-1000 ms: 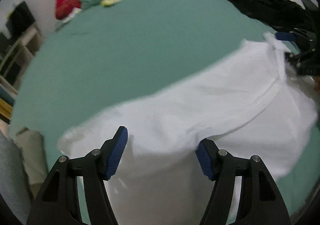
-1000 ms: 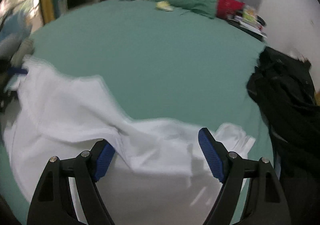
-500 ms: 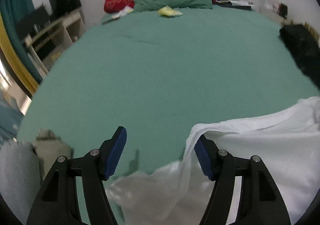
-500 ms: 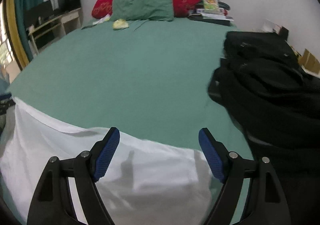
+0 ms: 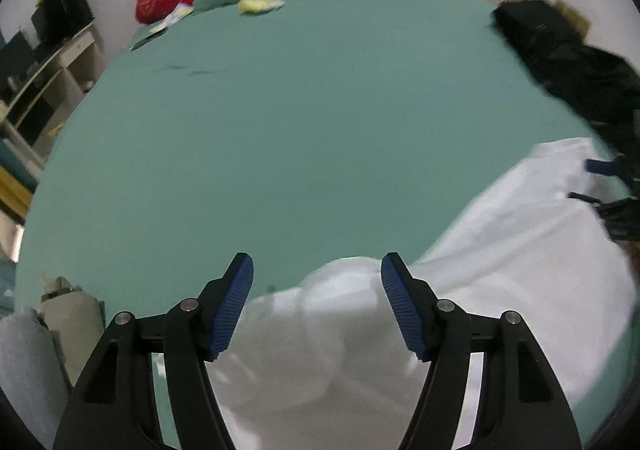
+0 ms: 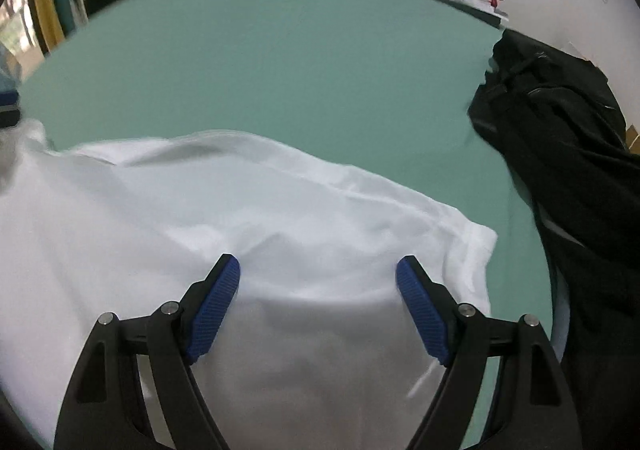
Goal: Fold large clothes
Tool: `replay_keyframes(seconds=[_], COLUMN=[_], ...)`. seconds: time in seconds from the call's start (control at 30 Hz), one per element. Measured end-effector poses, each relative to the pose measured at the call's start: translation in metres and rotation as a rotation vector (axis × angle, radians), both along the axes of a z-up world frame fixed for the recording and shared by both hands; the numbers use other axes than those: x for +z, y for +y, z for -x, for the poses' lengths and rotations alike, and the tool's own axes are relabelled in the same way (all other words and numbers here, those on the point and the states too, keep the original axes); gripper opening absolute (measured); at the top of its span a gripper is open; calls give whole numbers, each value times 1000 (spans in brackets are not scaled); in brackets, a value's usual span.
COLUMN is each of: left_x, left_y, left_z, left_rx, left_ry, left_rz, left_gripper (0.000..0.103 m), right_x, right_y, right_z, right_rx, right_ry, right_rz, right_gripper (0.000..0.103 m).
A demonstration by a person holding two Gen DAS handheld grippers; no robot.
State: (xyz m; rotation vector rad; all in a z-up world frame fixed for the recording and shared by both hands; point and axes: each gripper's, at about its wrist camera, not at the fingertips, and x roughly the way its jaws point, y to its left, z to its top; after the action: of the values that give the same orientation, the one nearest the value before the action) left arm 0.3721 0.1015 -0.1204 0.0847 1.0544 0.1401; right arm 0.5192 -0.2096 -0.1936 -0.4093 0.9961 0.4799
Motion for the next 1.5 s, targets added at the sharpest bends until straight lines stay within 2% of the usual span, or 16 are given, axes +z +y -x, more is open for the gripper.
replay_keyframes(seconds=[0.07,0.13,0.2,0.33,0.47,0.6,0.73,0.9,0.97,1.0,1.1,1.17,1.23,1.33,1.43,1.5], left_x=[-4,0,0,-19,-40,-54,-55,-37,-25,-13,13,25,29,15,-8,-24], left_y=[-3,-15,-33,-80,-122,-141,-143,-105,-80,-61,-25,-5,8,26,46,50], left_z=[-8,-12,-18,-45,-62,-74,-88,-99,-94,-85,-52,-10,34,103,144,157], left_rx=[20,-40,-108,-236,-330,-350,-288,-50,32,83,123,136,147,203,245,245], left_ry=[3,-15,-6,84,174,207,154,-6,-53,-87,-153,-181,-185,-171,-132,-98], left_rz=[3,66,84,119,99,57,36,-187,-197,-152,3,79,117,136,165,171], left_gripper=[70,70,70,70,70,70,70,70,70,70,70,70,70,73,74,74], right_x=[0,4,10,22,30,31,30,28,27,27,32,37,42,47,46,34], right_y=[-5,-13,-25,-46,-52,-64,-68,-79,-85,-88,-100,-111,-126,-143,-152,-155], right_z=[-9,-19,-26,-36,-36,-39,-37,-34,-31,-29,-16,-1,22,61,97,119], right_rx=[-24,-72,-125,-195,-201,-205,-199,-196,-202,-204,-217,-235,-260,-280,-286,-296], right_ry=[-18,-74,-106,-82,-112,-92,-79,-77,-74,-78,-88,-82,-53,-25,-13,38], right_rz=[-5,43,55,-53,-70,-118,-142,-139,-138,-137,-157,-220,-328,-447,-516,-547], right_gripper=[91,92,92,92,92,92,92,92,92,92,92,92,92,92,90,73])
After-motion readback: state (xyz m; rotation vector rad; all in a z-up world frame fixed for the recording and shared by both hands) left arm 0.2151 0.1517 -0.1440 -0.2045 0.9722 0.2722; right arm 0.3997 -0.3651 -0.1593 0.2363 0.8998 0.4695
